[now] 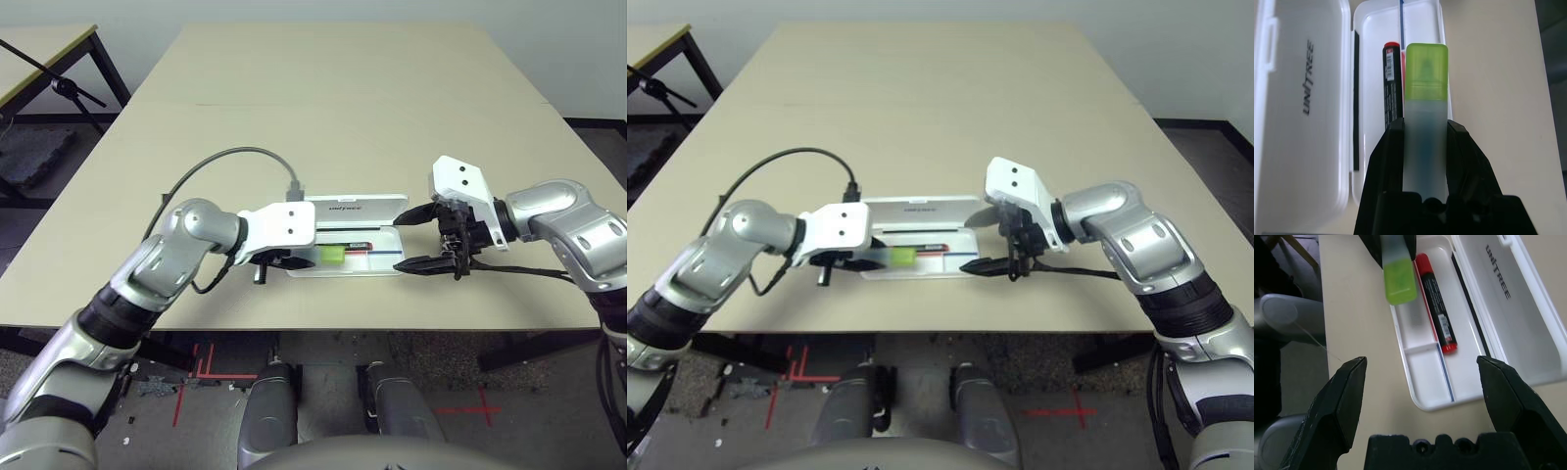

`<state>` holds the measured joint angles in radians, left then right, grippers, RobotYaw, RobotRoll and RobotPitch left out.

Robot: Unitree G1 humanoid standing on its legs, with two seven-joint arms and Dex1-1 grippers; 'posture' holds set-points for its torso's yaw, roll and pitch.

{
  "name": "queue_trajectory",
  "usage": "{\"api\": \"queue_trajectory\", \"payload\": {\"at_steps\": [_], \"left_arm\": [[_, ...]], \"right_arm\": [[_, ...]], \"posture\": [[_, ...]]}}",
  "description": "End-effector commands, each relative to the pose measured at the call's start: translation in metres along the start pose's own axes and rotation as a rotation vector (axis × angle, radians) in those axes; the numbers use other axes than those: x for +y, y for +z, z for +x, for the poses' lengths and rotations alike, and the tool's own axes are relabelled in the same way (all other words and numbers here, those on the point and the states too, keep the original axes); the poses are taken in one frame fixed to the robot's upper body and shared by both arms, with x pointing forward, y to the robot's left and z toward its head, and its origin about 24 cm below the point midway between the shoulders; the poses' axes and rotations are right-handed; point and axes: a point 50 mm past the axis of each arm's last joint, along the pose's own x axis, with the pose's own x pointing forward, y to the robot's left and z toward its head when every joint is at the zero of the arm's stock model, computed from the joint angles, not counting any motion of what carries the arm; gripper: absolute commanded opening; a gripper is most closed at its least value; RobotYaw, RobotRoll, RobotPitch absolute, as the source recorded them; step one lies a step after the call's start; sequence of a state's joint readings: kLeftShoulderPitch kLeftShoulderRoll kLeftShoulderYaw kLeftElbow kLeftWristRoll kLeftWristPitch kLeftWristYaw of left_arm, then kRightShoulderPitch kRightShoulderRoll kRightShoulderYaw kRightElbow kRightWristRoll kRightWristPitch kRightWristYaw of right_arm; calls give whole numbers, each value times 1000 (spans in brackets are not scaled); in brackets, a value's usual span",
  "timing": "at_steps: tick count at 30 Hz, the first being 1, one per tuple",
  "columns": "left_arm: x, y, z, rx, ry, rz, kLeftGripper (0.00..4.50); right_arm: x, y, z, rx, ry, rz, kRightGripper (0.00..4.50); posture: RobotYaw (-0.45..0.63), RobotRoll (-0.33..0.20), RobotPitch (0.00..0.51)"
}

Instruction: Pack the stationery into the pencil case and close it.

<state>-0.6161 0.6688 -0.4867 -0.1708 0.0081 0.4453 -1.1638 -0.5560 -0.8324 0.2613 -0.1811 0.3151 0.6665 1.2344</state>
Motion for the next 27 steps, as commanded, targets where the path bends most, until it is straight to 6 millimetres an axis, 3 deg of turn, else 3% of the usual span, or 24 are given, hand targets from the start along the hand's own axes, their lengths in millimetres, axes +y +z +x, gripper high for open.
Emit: {"api": "queue_trajectory", "payload": {"at_steps": [1, 14, 27], "left_arm": [[2, 2, 7, 16, -6, -7, 1092], [1, 0, 28, 11, -26, -50, 1092], [2, -3, 28, 28, -15, -50, 1092]], "right_arm": [[1, -5, -2, 17, -14, 10, 4500], [2, -8, -4, 30, -34, 14, 4500], [3, -9, -2, 38, -33, 14, 4500]], "posture": [[-62, 0, 68], [-78, 0, 65], [-78, 0, 74]]}}
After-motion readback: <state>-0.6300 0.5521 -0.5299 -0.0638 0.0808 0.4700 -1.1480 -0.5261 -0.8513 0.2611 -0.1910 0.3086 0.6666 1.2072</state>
